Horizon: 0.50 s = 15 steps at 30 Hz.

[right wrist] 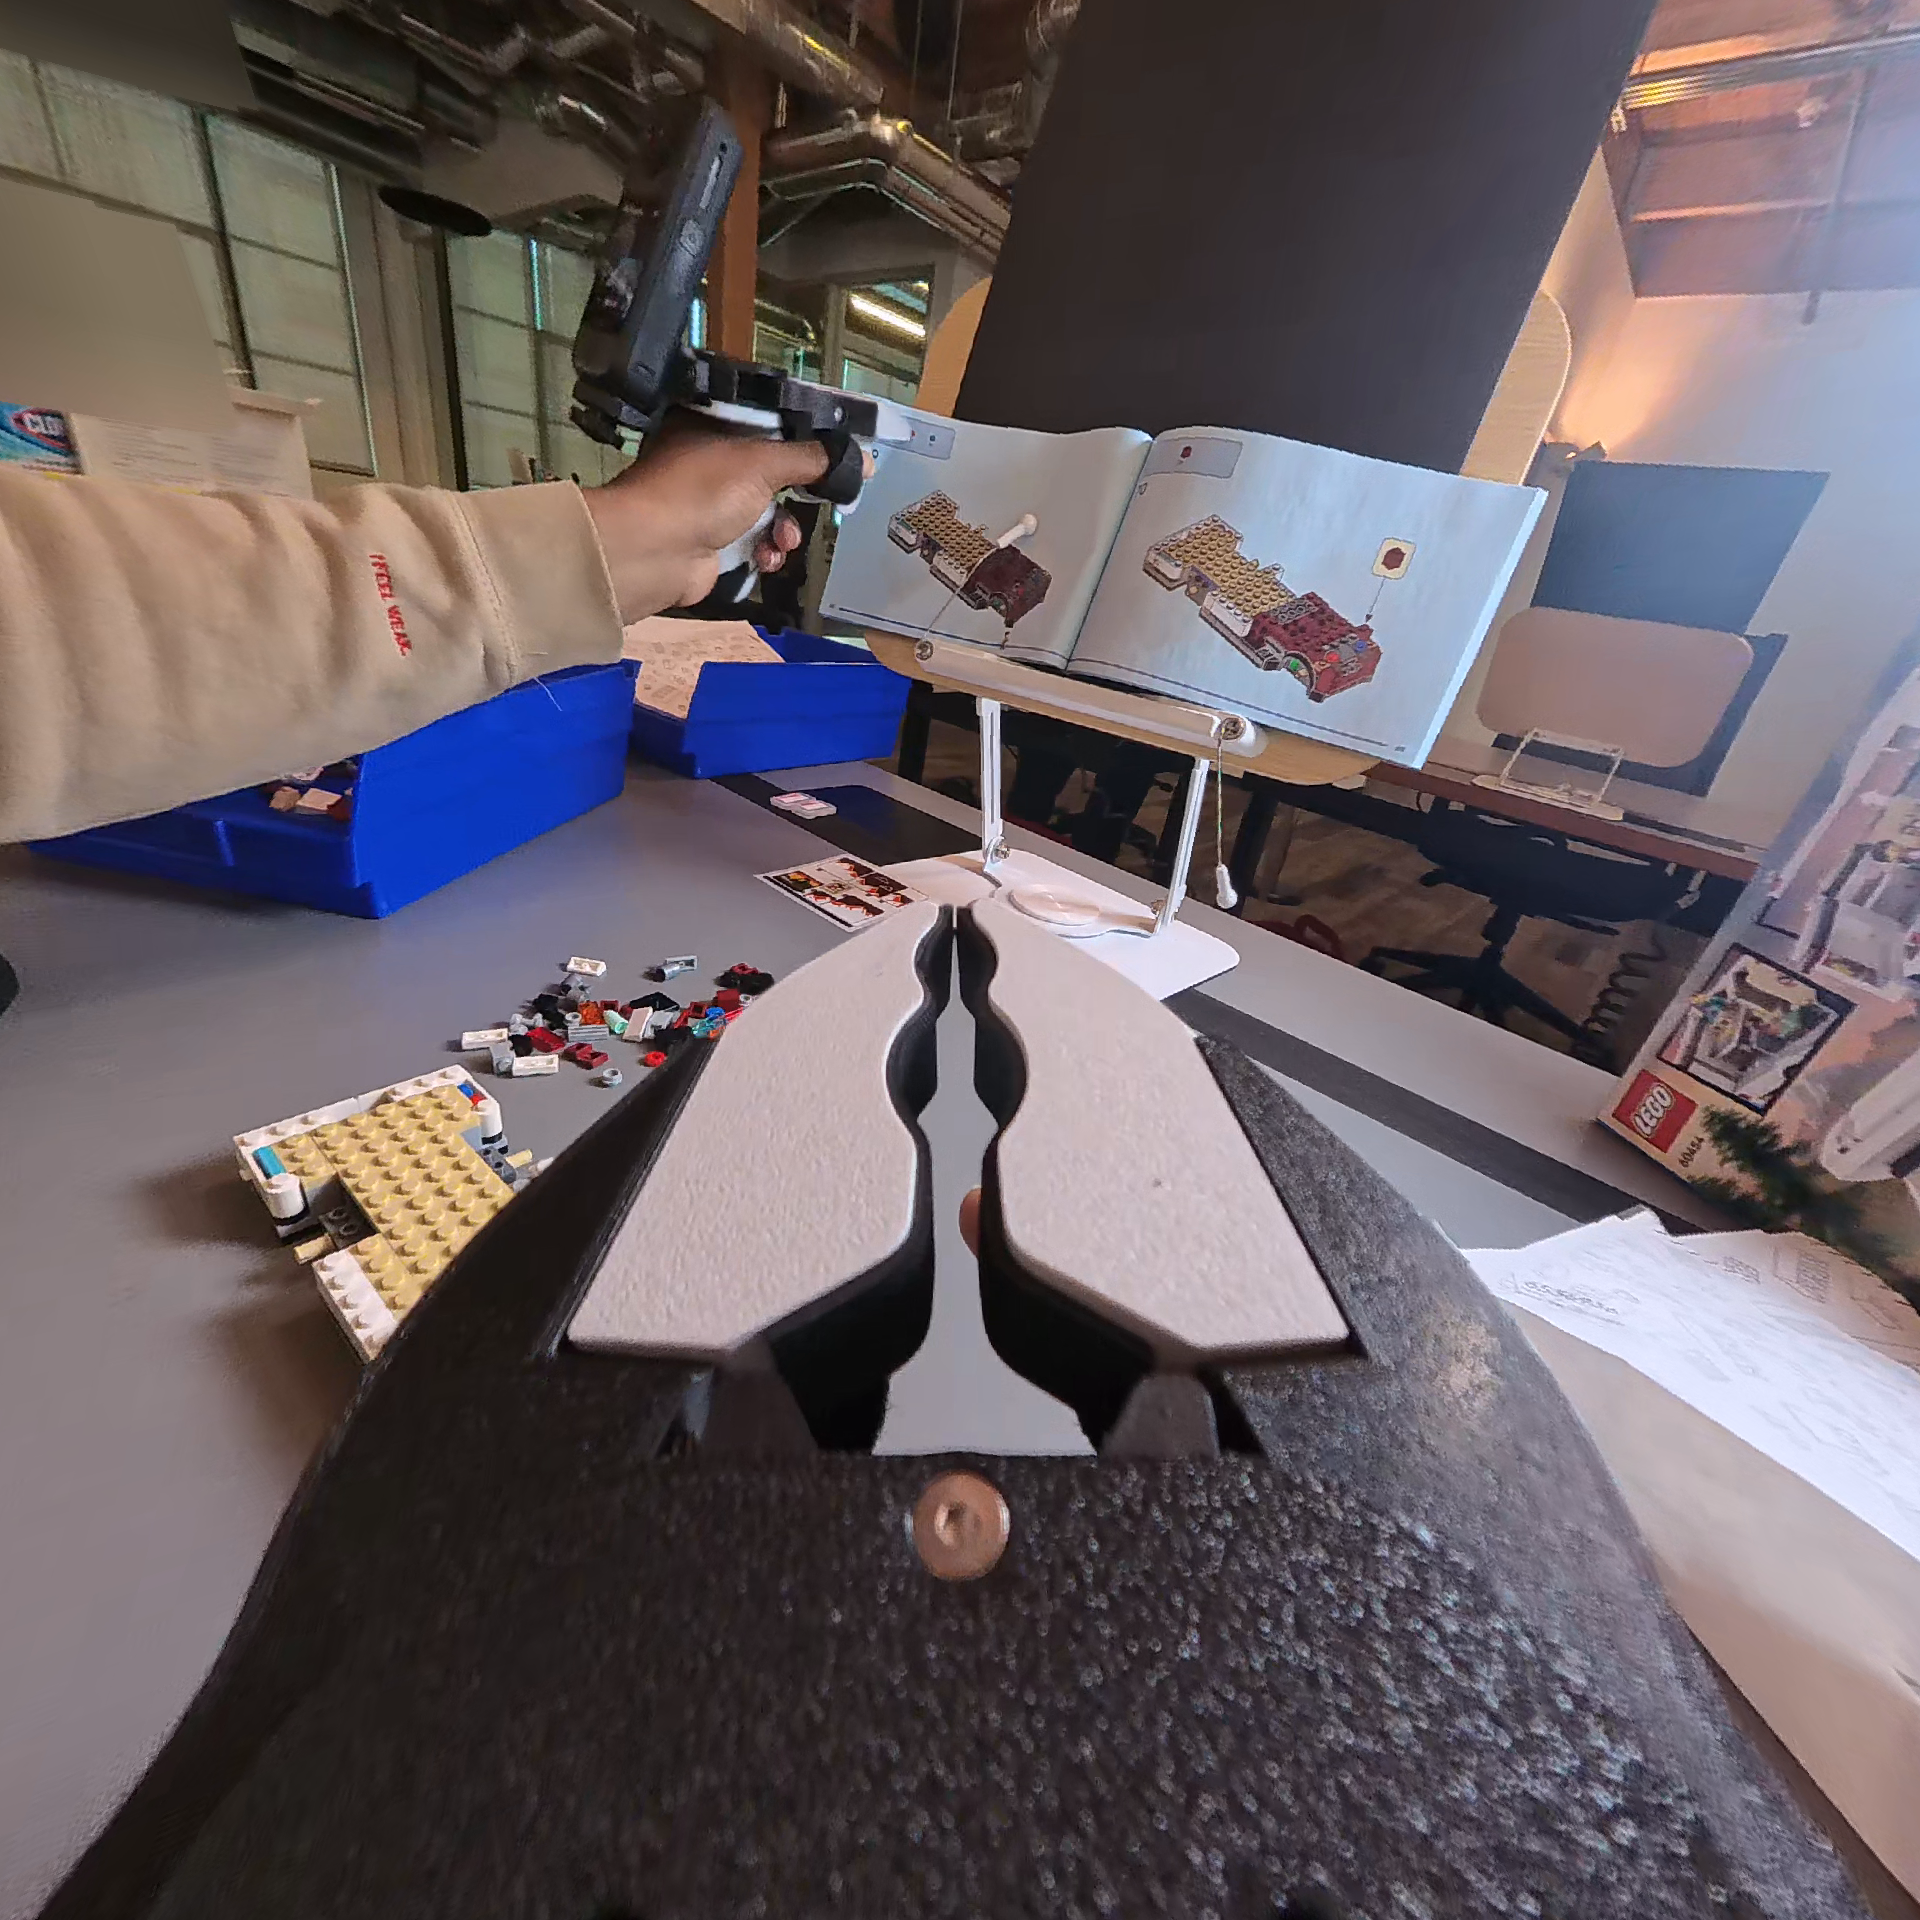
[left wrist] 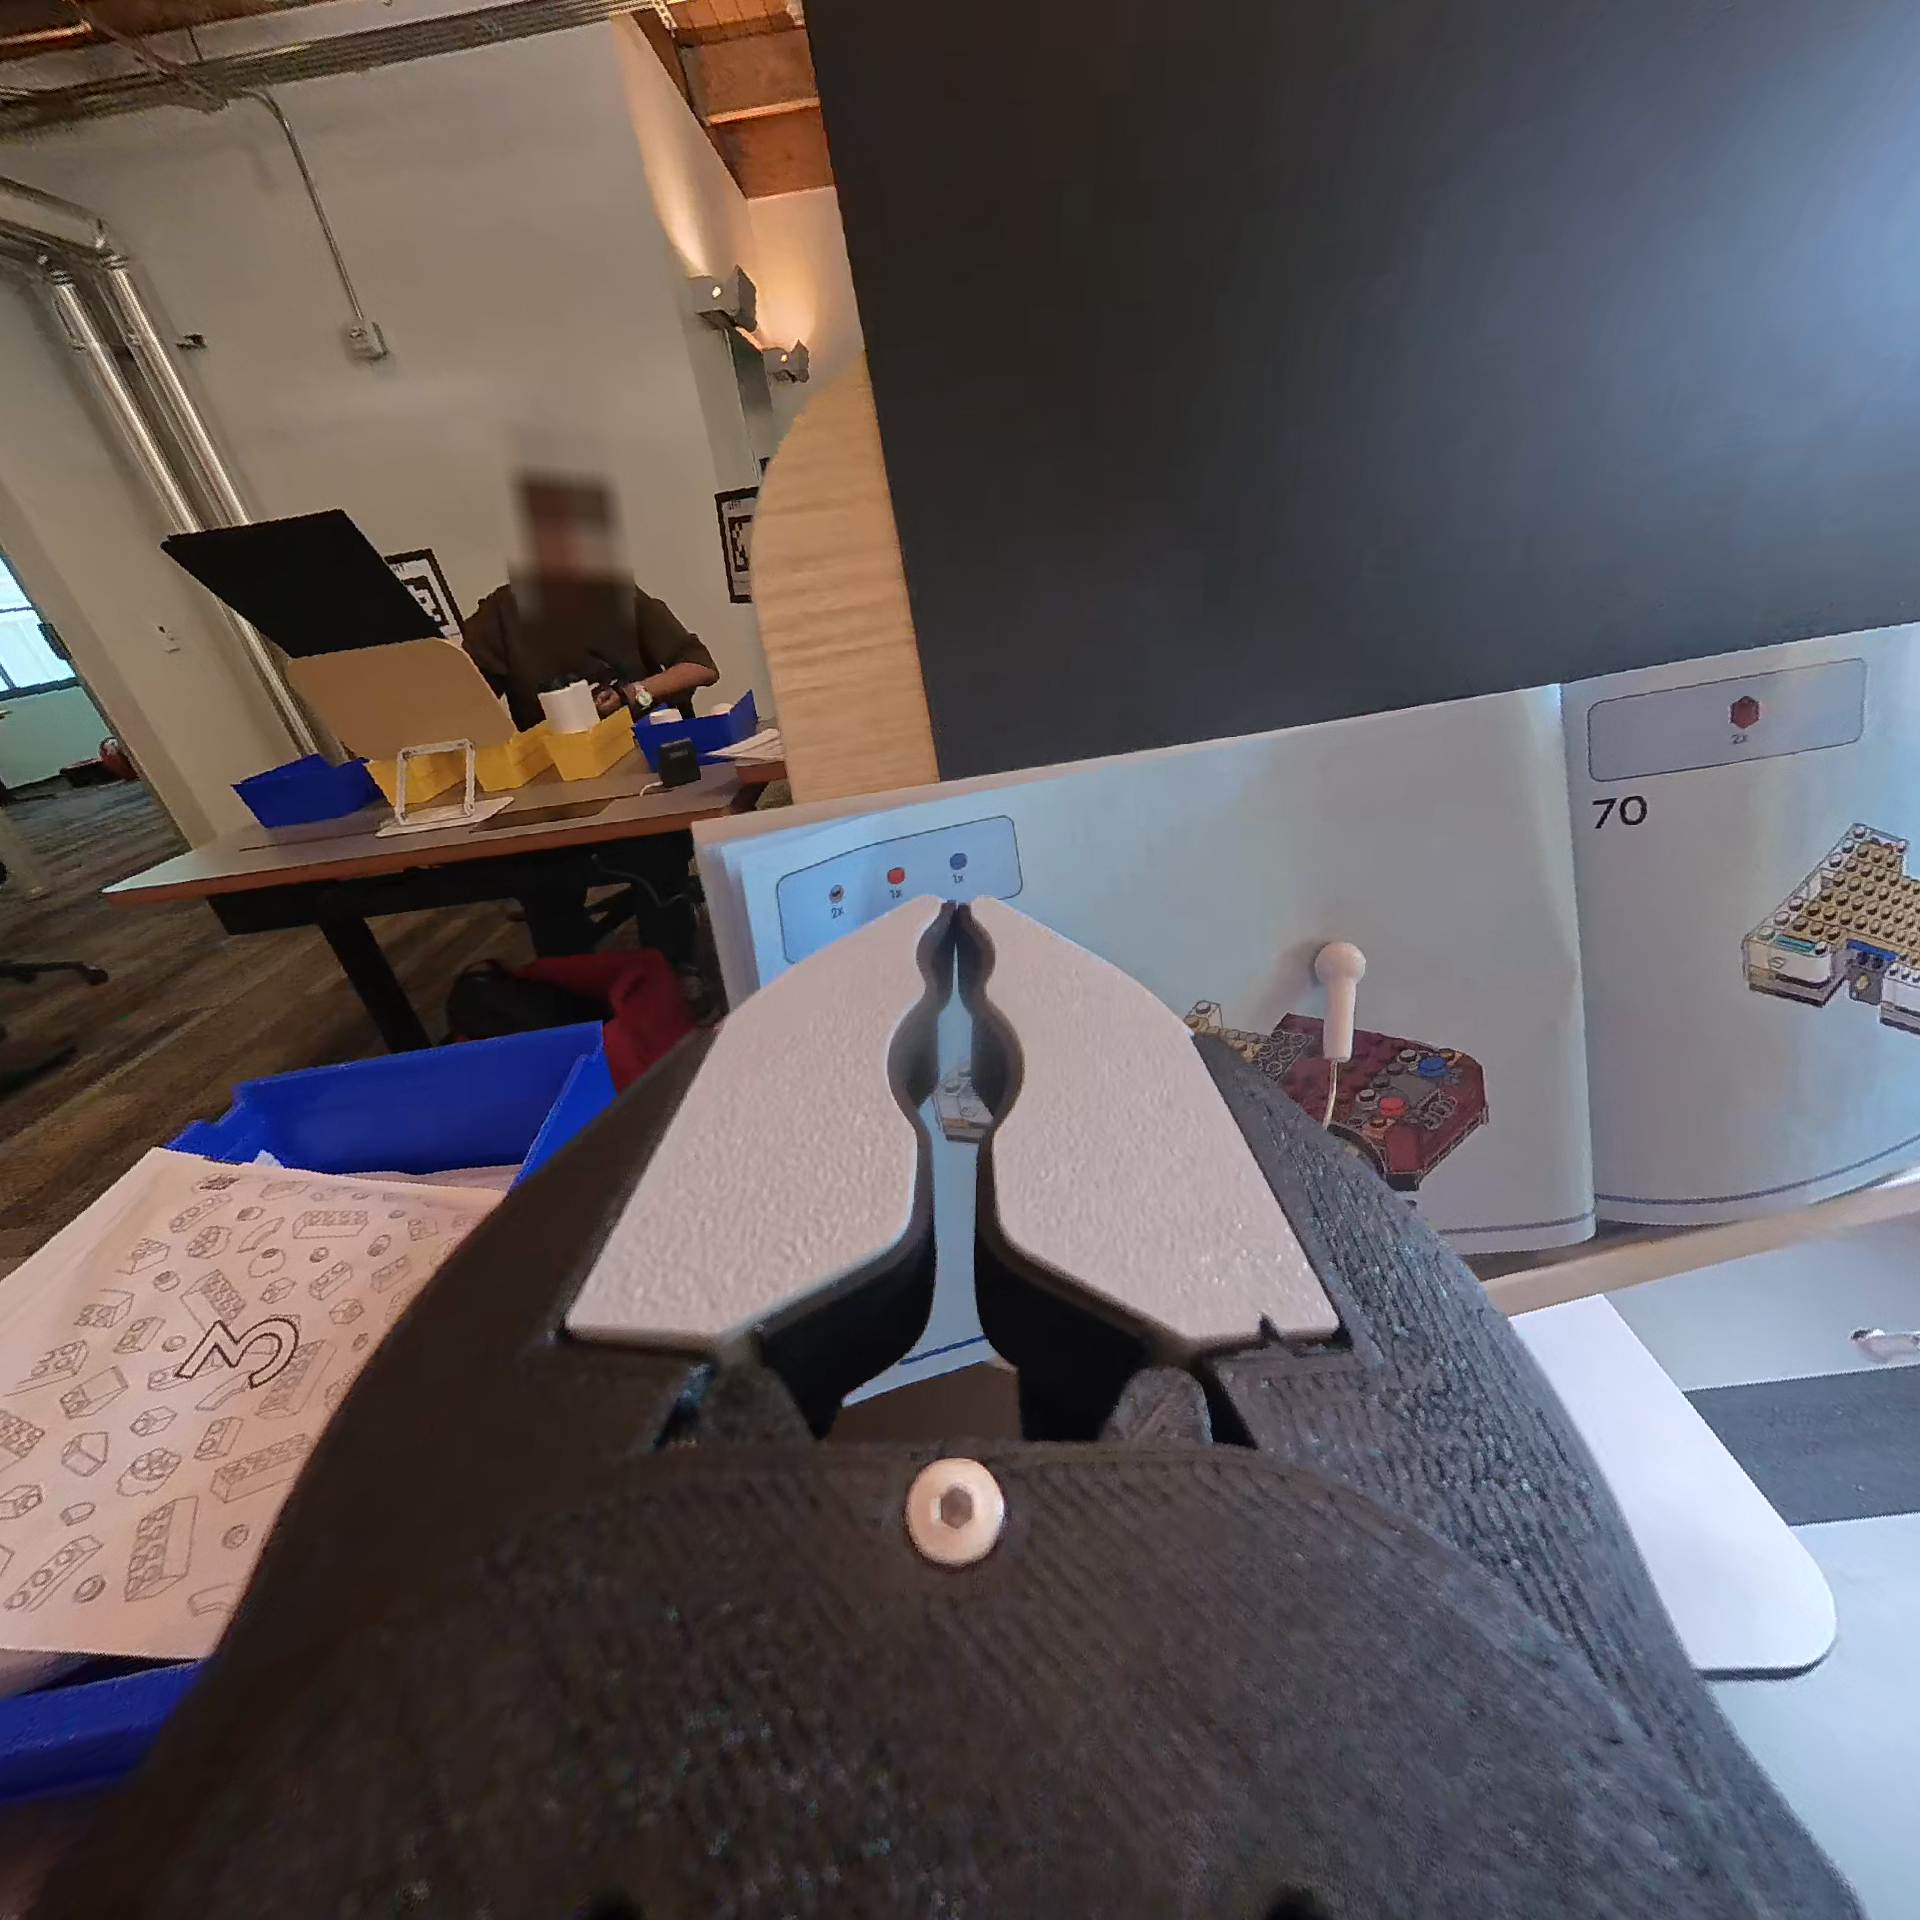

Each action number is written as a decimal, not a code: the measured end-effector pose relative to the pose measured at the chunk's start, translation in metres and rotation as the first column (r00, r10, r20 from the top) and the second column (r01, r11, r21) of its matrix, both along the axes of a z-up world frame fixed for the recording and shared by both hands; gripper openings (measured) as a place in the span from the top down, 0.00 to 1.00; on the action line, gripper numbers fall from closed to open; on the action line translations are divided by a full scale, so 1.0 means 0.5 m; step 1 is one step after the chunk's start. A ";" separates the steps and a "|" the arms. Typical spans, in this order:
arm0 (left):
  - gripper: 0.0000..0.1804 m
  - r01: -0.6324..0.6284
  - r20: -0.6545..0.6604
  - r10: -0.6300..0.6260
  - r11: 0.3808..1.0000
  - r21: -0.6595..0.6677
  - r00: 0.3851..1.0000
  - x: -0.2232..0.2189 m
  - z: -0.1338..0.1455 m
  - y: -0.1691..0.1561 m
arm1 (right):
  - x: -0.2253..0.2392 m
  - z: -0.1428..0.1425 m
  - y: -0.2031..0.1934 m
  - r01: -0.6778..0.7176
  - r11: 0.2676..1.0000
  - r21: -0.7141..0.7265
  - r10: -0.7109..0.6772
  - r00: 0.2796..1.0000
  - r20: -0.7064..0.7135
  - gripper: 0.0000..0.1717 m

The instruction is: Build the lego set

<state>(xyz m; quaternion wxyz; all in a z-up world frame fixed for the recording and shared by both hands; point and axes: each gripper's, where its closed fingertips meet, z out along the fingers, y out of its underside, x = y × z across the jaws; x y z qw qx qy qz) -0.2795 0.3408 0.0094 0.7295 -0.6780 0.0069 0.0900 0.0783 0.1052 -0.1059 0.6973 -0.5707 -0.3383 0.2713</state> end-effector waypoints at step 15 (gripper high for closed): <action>1.00 0.157 -0.016 -0.157 0.987 -0.018 0.987 0.085 -0.027 -0.121 | -0.002 0.014 -0.014 -0.019 0.999 0.035 0.020 1.000 -0.020 1.00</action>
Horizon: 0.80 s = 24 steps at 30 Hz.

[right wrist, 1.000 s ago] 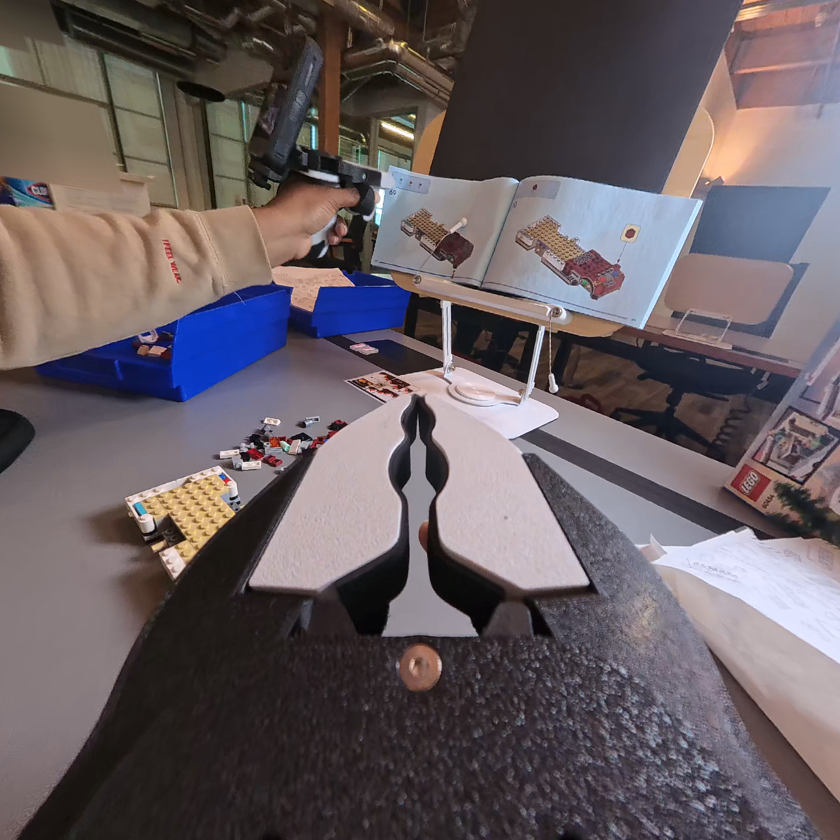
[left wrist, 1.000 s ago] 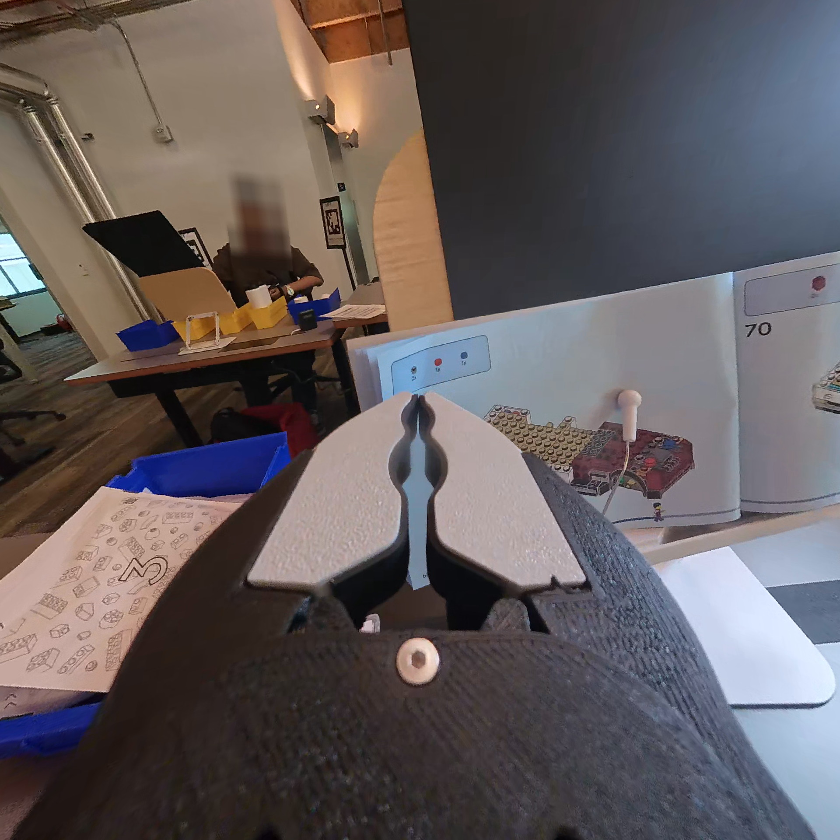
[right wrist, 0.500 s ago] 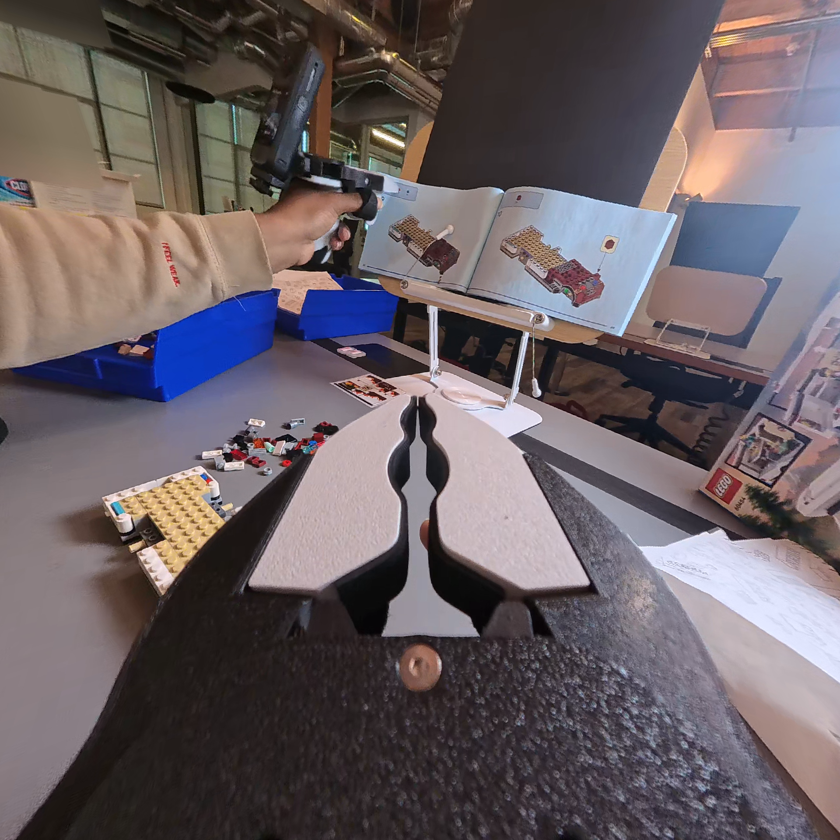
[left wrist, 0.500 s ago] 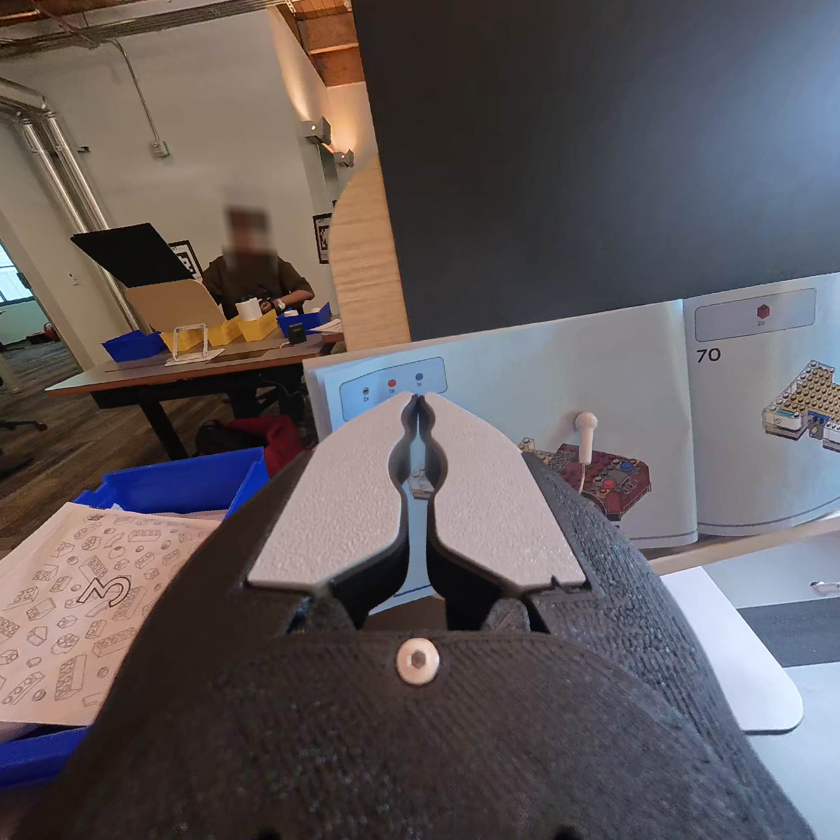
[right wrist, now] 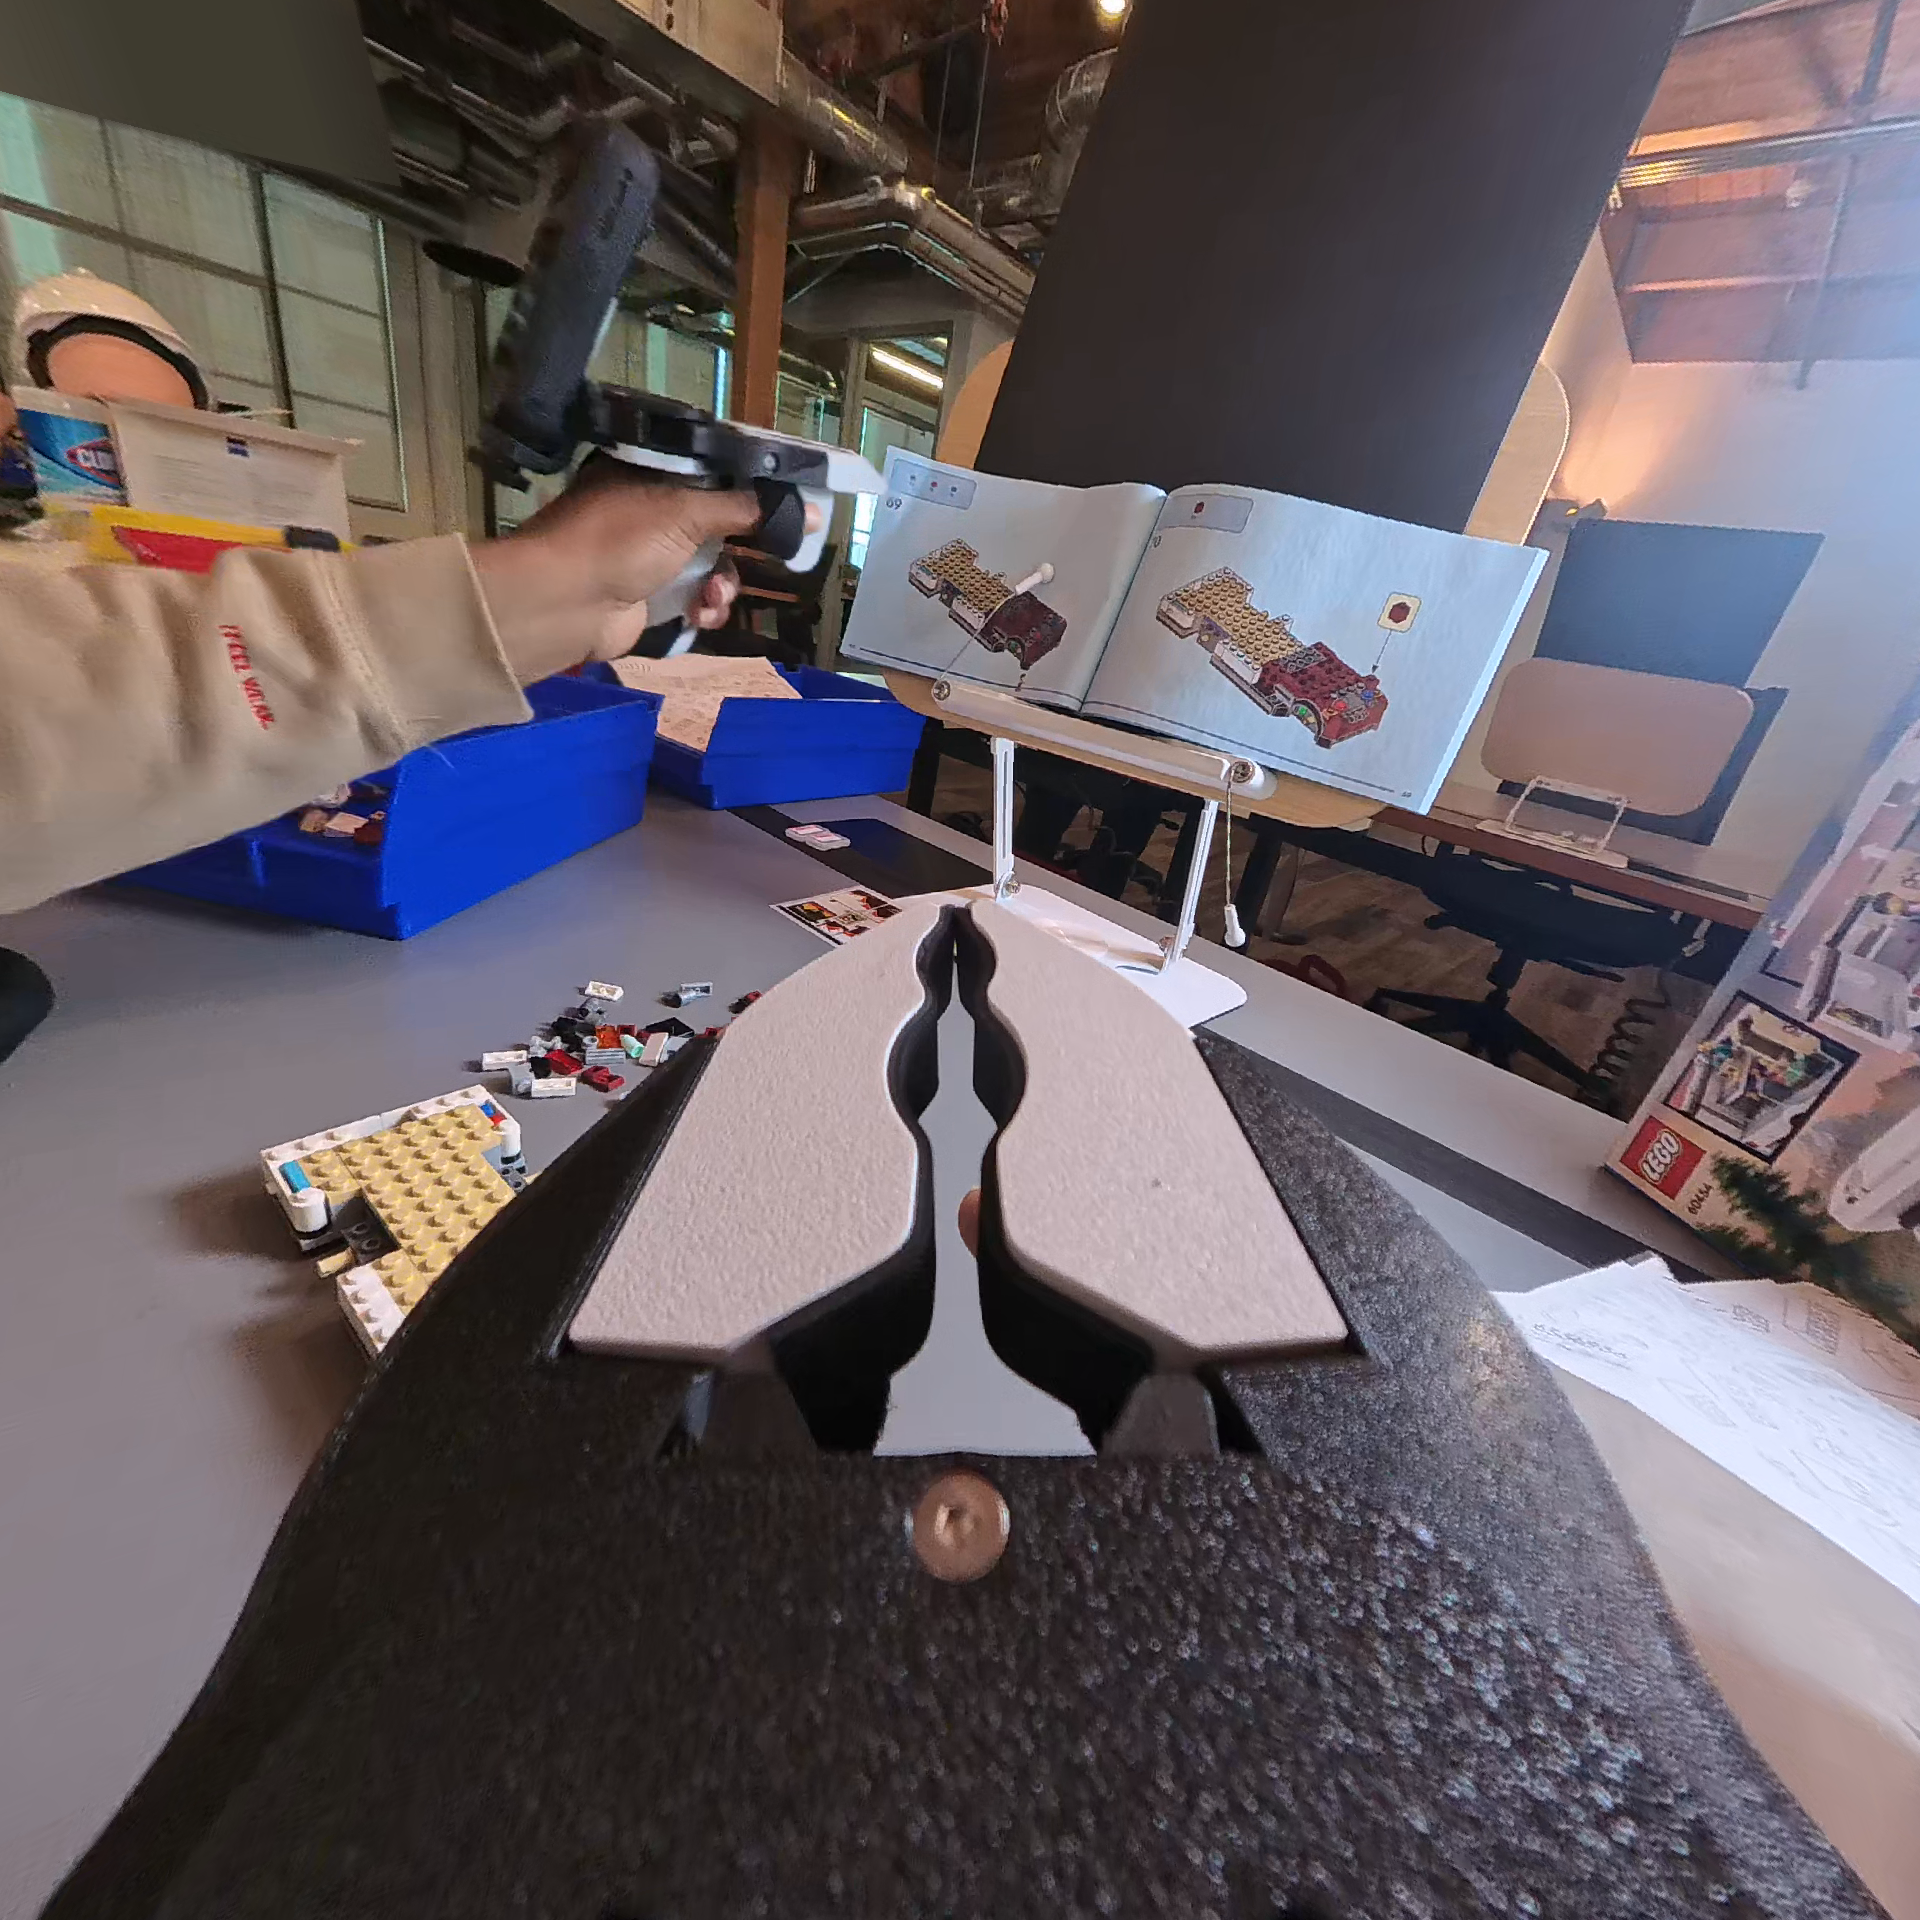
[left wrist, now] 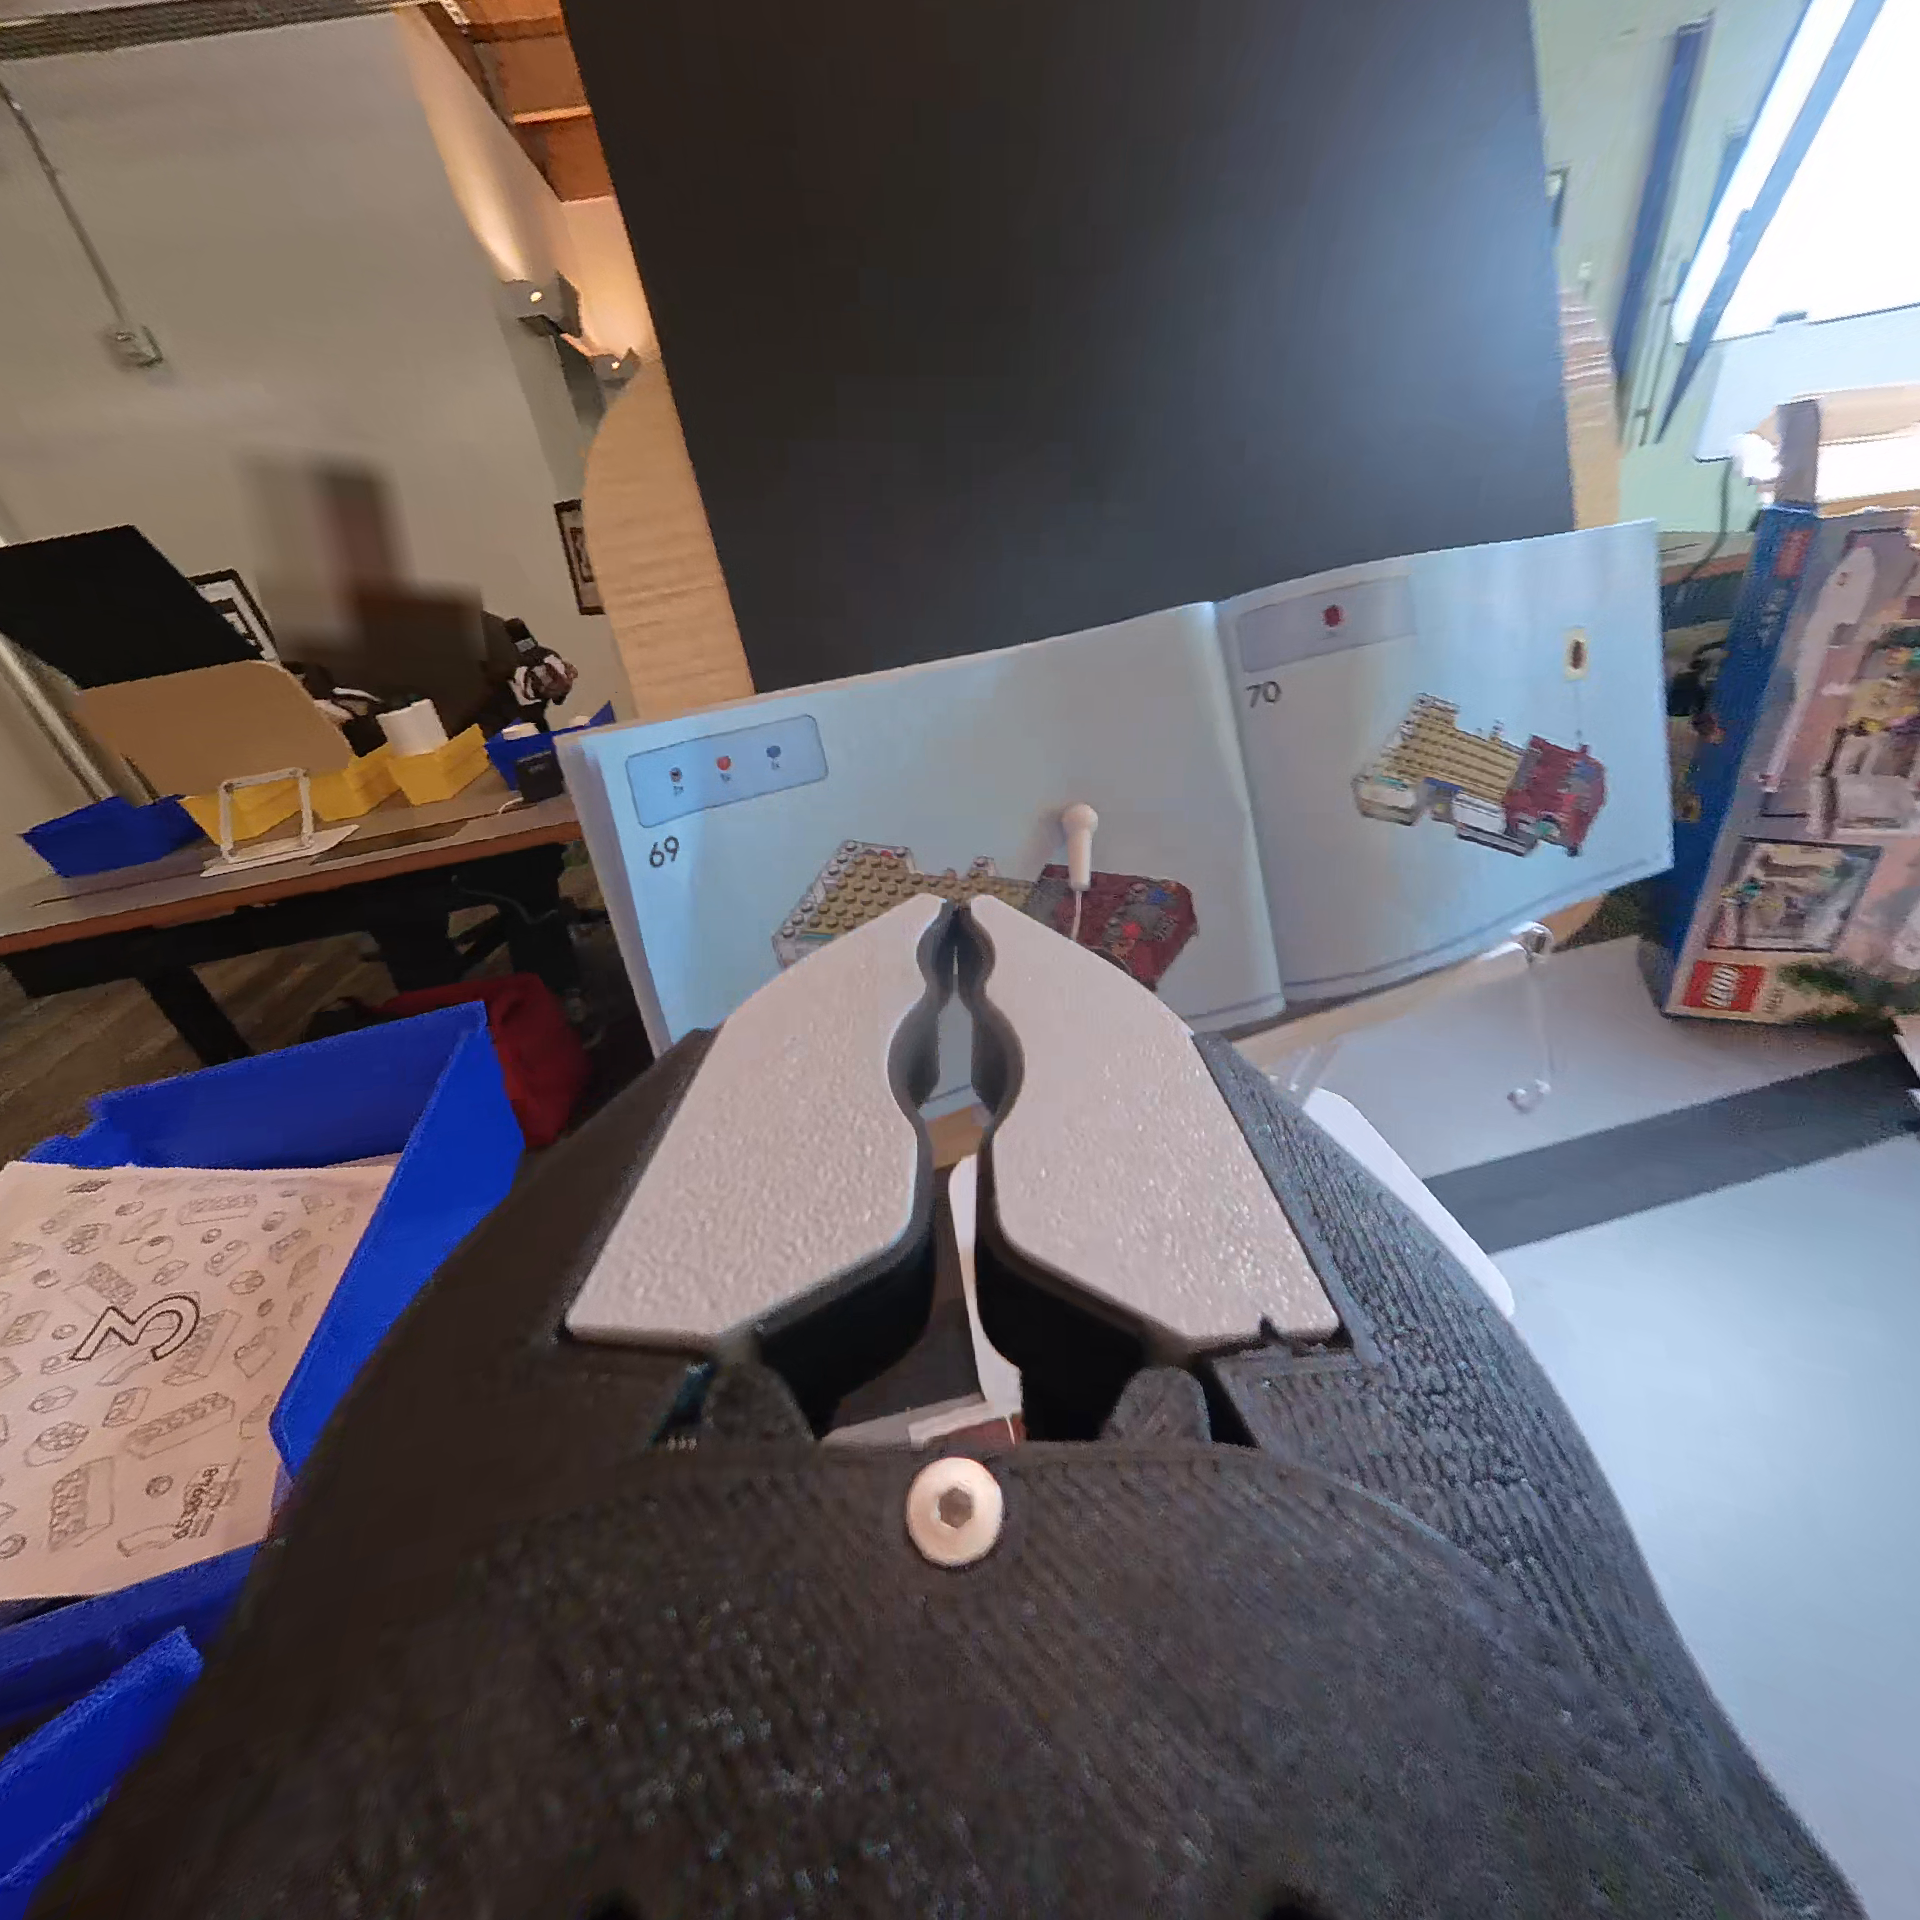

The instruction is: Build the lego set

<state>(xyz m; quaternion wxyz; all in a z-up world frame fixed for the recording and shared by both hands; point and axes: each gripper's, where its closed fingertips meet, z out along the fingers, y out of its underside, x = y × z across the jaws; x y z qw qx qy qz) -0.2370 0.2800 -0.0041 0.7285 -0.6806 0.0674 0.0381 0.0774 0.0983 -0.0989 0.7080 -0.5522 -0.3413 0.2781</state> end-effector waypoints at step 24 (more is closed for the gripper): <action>1.00 0.211 -0.028 -0.215 0.972 -0.101 0.976 0.078 -0.241 -0.382 | 0.021 -0.041 0.048 0.127 0.991 -0.028 -0.127 0.992 0.024 0.99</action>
